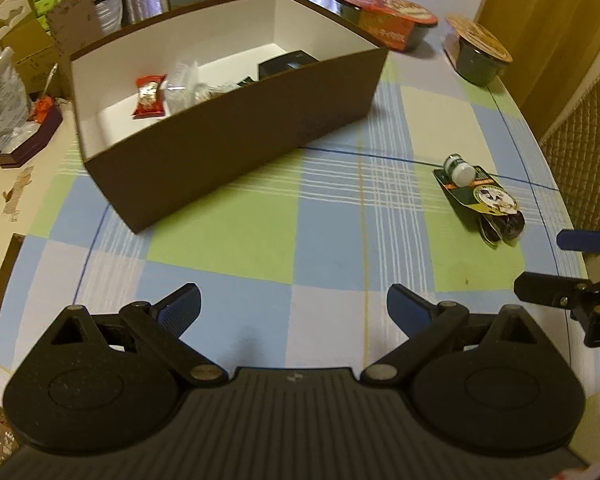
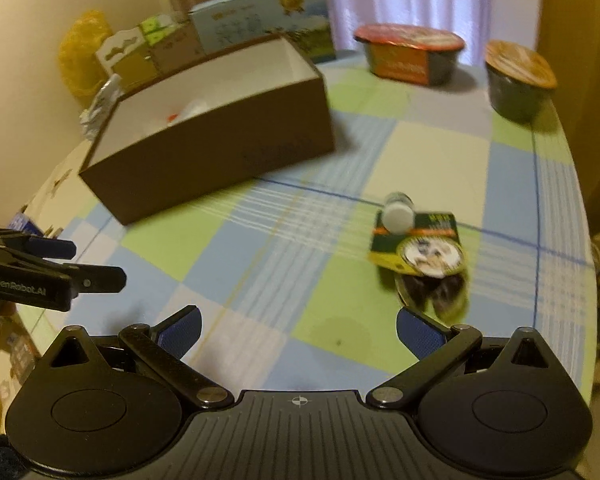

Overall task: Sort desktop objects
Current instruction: 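Withdraw both tools from the box back toward the remaining items, then grasp the brown scrunchie with the right tool while the left tool grasps the green salve package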

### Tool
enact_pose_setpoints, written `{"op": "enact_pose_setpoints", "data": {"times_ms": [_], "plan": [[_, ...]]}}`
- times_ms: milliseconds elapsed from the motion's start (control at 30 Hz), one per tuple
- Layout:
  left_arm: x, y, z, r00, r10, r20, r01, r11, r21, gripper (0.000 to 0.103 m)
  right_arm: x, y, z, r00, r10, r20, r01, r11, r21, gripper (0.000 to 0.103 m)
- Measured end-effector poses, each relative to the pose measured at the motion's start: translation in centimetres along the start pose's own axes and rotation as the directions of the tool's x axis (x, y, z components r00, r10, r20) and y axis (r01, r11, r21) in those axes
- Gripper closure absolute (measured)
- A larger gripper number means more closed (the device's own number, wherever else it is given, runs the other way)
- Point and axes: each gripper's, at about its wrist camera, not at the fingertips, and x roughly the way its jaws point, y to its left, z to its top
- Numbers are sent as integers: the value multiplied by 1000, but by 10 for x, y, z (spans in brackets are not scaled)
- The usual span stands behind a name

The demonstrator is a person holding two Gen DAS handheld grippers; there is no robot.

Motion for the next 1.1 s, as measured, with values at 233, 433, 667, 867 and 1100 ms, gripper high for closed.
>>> {"op": "enact_pose_setpoints", "data": {"times_ms": [233,433,667,867,1100], "plan": [[18,-14,8,999,-38,-11,38,998,50,5,3,-29,-9,996,-88,-7,88,989,120,2],[37,-31,20,997,-69,-23,71,992,101,6,8,-54,-17,984,-176,20,172,975,140,2],[69,-51,37,996,-84,-36,88,985,150,7,29,-62,-26,976,-216,35,211,973,96,4],[98,-63,55,995,-86,-57,94,981,168,7,45,-68,-23,975,-216,47,211,973,94,23],[118,-75,68,993,-93,-76,106,973,205,8,65,-71,-12,972,-225,73,221,973,61,34]]}}
